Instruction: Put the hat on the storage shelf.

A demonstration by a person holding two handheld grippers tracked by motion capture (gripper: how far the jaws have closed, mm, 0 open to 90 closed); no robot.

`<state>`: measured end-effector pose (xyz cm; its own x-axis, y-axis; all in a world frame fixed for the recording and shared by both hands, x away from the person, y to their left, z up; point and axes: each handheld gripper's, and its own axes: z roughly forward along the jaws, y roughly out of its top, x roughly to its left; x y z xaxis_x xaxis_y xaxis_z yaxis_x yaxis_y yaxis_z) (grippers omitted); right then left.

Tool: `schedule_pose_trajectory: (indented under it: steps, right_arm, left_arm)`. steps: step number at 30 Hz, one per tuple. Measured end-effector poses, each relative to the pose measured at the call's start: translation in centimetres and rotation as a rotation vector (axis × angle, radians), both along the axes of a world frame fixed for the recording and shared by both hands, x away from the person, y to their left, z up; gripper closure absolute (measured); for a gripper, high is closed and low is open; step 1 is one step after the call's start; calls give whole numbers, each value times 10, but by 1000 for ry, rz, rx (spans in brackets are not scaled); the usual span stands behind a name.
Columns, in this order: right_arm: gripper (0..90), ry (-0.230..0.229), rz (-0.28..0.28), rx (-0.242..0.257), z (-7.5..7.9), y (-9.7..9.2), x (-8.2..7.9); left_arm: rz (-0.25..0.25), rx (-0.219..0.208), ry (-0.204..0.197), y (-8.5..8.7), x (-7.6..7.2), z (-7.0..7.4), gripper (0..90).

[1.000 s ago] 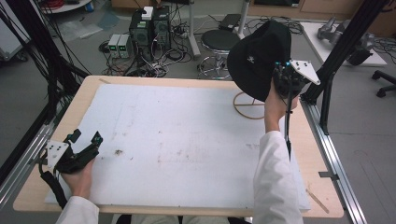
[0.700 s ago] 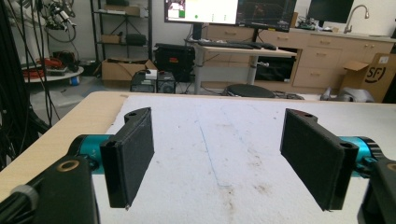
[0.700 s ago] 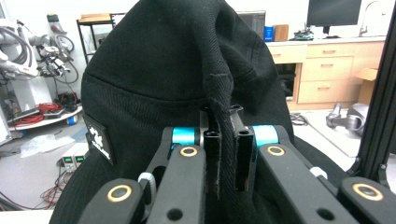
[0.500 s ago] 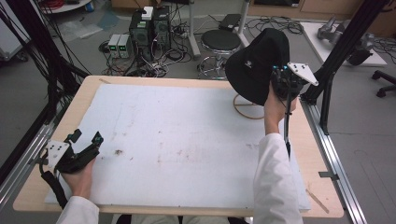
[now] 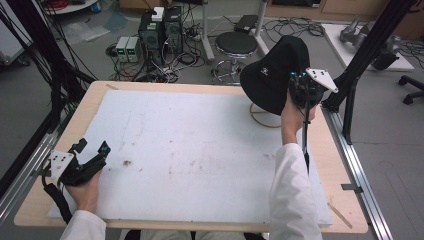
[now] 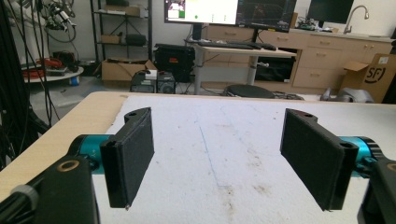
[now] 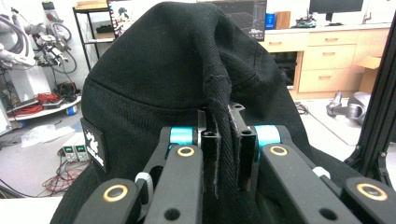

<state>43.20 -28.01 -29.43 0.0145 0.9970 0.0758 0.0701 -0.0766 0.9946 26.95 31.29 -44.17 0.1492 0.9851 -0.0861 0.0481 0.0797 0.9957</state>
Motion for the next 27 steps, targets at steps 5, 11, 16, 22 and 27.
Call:
schedule_pose_trajectory:
  steps: [5,11,16,22,27]
  right_arm:
    - [851,-1,5,-1,-2,0,0]
    - [718,-10,-27,18,-2,-1,-1]
    - [586,-1,-34,43,-3,-6,-1]
    - [383,-16,-69,63,0,-6,-6]
    - [296,-25,-84,58,3,-5,-9]
  left_arm:
    - [-1,2,1,0,0,0,260]
    - [-3,3,2,0,0,0,260]
    - [-6,7,2,-1,0,0,260]
    - [-6,6,5,-1,1,0,260]
    - [-6,5,5,-2,1,0,260]
